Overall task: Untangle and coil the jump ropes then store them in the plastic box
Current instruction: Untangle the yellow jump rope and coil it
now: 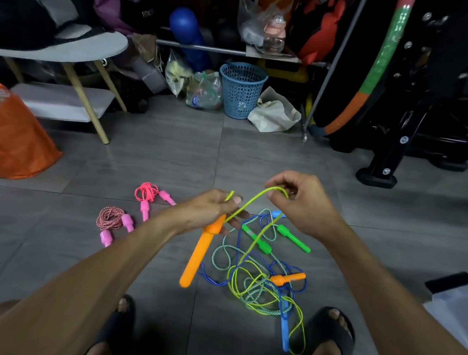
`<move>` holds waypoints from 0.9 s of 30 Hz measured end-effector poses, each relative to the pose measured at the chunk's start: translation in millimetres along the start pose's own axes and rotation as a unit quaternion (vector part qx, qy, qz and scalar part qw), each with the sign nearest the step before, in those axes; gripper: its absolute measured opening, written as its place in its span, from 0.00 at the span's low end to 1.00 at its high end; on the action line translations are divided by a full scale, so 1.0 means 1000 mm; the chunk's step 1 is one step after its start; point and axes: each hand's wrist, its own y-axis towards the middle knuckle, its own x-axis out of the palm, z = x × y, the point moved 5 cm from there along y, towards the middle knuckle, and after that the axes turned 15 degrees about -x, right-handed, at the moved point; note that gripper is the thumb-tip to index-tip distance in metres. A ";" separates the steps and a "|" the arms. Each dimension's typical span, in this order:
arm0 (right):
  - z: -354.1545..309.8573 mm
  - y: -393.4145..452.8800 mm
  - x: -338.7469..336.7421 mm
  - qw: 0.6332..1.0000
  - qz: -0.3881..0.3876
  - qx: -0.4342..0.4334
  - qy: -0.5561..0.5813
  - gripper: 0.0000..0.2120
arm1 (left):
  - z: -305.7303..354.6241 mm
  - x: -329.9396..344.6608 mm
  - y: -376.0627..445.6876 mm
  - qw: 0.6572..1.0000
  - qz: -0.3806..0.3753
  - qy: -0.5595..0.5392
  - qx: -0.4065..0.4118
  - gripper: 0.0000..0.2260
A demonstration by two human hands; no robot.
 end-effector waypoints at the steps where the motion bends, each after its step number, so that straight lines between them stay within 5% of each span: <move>1: -0.003 0.001 0.001 1.000 0.000 -0.015 0.000 0.07 | 0.001 0.005 -0.003 0.999 -0.014 0.033 -0.003 0.16; 5: -0.002 0.008 0.008 0.999 0.025 -0.037 -0.002 0.03 | 0.006 0.015 -0.012 0.995 -0.077 0.057 0.006 0.15; 10: 0.040 0.002 0.009 0.995 -0.033 0.070 0.055 0.11 | 0.020 -0.004 -0.021 0.972 -0.094 -0.208 0.052 0.15; 14: 0.082 -0.019 0.007 0.975 -0.117 0.177 -0.066 0.13 | 0.021 -0.026 -0.022 0.930 -0.085 -0.347 0.085 0.16; 17: 0.080 -0.020 -0.006 0.971 0.007 0.225 0.080 0.09 | 0.013 -0.036 -0.021 0.928 -0.042 -0.365 0.062 0.16; 21: 0.052 -0.006 -0.024 0.939 0.162 0.161 0.256 0.06 | 0.003 -0.041 -0.019 0.932 -0.013 -0.360 0.029 0.16; 27: 0.058 -0.007 -0.024 0.963 0.186 0.183 0.069 0.15 | 0.005 -0.030 -0.023 0.939 -0.043 -0.339 0.026 0.15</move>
